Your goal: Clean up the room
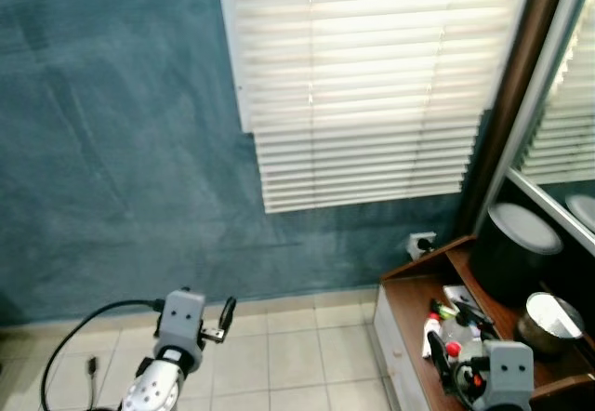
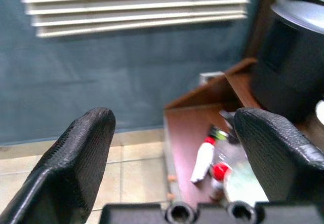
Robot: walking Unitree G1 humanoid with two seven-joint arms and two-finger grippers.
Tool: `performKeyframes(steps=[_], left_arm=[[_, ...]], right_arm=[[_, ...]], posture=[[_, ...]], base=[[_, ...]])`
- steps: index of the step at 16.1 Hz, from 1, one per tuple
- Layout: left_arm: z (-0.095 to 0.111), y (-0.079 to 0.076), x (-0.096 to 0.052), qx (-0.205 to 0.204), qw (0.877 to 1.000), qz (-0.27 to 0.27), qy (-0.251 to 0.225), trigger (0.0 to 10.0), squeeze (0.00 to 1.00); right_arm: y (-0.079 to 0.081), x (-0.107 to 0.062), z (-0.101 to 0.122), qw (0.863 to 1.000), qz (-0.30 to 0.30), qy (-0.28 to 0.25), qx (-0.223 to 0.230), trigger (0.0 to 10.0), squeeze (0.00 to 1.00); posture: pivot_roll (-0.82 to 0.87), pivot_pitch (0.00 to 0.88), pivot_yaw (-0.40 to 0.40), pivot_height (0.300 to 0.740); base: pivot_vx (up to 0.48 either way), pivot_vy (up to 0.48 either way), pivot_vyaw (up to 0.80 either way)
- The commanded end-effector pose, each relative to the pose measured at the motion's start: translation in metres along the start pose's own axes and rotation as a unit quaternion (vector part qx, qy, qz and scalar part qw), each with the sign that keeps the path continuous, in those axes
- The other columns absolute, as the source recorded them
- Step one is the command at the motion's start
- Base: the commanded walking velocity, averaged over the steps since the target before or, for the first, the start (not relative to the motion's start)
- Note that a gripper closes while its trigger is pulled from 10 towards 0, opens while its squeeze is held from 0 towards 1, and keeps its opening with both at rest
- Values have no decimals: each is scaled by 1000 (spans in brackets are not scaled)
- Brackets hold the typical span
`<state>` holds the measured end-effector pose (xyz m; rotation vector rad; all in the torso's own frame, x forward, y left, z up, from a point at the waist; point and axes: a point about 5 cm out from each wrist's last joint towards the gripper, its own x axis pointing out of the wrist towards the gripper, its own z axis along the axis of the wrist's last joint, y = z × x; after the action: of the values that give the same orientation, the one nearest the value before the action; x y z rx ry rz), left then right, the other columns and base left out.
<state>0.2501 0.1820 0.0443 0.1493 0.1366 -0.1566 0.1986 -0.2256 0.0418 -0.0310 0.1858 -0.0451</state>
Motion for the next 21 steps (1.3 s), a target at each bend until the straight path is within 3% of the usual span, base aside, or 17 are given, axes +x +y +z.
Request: performKeyframes(steps=[1, 2, 3, 4, 7, 11, 21], left_arm=[[5, 0, -5, -3, 1000, -3, -4, 10000, 0], [5, 0, -5, -3, 1000, -3, -4, 10000, 0], [1, -4, -22, -18, 1000, -7, 8, 10000, 0], [0, -6, -29, -24, 1000, -9, 13, 10000, 0], [0, -8, -40, -35, 999, -7, 22, 10000, 0], [8, -8, -35, -35, 999, 12, 20, 10000, 0], [15, -9, -28, -38, 998, 27, 31, 10000, 0]], right_arm=[[3, 5, 8, 1000, 18, -13, 6, 10000, 0], [3, 5, 8, 1000, 18, -13, 6, 10000, 0], [6, 15, 11, 999, 43, -14, 12, 10000, 0], [8, 19, 13, 998, 54, -14, 15, 10000, 0], [12, 27, 16, 996, 84, -12, 28, 10000, 0], [23, 41, 20, 992, 111, -9, 61, 10000, 0], [36, 37, 10, 989, 123, 6, 77, 10000, 0]], posture=[[-152, 0, 39, 740], [-152, 0, 39, 740], [-127, 0, 23, 740], [-127, 0, 23, 740], [-99, 0, 7, 740], [-70, 0, -10, 740], [-54, 0, -15, 740]], base=[[0, 0, 0], [0, 0, 0], [0, 0, 0], [0, 0, 0], [0, 0, 0], [0, 0, 0], [0, 0, 0]])
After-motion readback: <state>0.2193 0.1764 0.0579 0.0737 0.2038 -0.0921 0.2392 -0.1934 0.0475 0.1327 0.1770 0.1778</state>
